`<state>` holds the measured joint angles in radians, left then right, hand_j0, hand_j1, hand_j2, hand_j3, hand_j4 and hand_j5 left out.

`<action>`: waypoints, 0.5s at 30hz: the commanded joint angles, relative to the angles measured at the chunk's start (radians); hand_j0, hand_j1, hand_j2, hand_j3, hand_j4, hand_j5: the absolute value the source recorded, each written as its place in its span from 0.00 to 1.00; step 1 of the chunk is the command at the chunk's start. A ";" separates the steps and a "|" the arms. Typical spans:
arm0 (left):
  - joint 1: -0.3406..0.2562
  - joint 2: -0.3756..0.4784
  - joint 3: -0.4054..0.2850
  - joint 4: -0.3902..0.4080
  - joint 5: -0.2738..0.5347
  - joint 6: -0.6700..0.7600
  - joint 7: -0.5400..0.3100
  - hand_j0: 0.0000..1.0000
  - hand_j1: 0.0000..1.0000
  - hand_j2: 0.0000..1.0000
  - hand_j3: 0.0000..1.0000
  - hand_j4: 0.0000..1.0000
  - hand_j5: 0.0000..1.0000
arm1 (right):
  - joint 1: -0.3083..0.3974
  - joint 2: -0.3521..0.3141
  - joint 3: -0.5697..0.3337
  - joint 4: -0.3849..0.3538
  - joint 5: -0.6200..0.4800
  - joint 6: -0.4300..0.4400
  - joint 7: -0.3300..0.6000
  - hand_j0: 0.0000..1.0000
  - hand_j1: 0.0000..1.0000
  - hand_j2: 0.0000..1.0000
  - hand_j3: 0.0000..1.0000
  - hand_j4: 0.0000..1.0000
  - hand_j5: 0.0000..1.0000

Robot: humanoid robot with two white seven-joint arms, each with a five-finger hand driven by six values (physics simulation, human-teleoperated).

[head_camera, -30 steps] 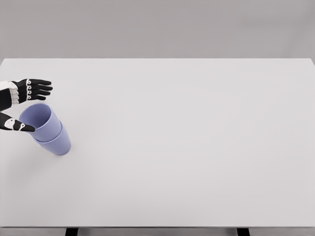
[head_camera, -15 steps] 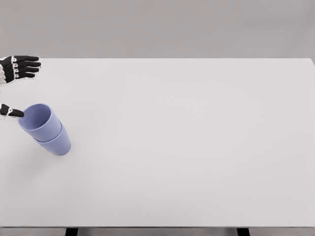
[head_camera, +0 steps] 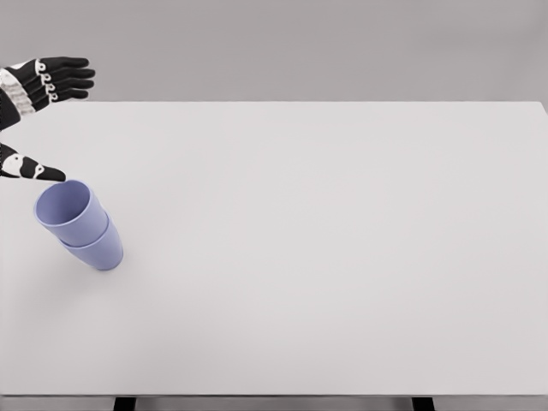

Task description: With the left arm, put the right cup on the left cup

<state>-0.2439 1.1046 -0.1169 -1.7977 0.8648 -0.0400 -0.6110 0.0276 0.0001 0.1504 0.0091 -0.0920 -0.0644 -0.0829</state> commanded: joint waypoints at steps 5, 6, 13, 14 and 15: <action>-0.009 -0.086 -0.052 -0.003 0.005 -0.012 0.000 1.00 1.00 1.00 1.00 1.00 1.00 | 0.000 0.000 0.000 0.000 -0.002 0.000 0.000 1.00 1.00 1.00 1.00 1.00 1.00; -0.011 -0.088 -0.053 -0.003 0.007 -0.012 0.000 1.00 1.00 1.00 1.00 1.00 1.00 | 0.000 0.000 0.000 0.000 0.000 0.000 0.000 1.00 1.00 1.00 1.00 1.00 1.00; -0.015 -0.089 -0.104 -0.003 0.005 0.002 0.000 1.00 1.00 1.00 1.00 1.00 1.00 | 0.000 0.000 0.000 0.000 0.000 0.000 0.000 1.00 1.00 1.00 1.00 1.00 1.00; -0.018 -0.091 -0.104 -0.003 0.005 0.002 0.000 1.00 1.00 1.00 1.00 1.00 1.00 | 0.000 0.000 0.000 0.000 0.000 0.000 0.000 1.00 1.00 1.00 1.00 1.00 1.00; -0.018 -0.089 -0.104 -0.003 0.005 0.002 0.000 1.00 1.00 1.00 1.00 1.00 1.00 | 0.000 0.000 0.000 0.000 0.000 0.000 0.000 1.00 1.00 1.00 1.00 1.00 1.00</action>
<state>-0.2654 1.0146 -0.2159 -1.8006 0.8638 -0.0404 -0.6109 0.0276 0.0001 0.1504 0.0091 -0.0922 -0.0644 -0.0829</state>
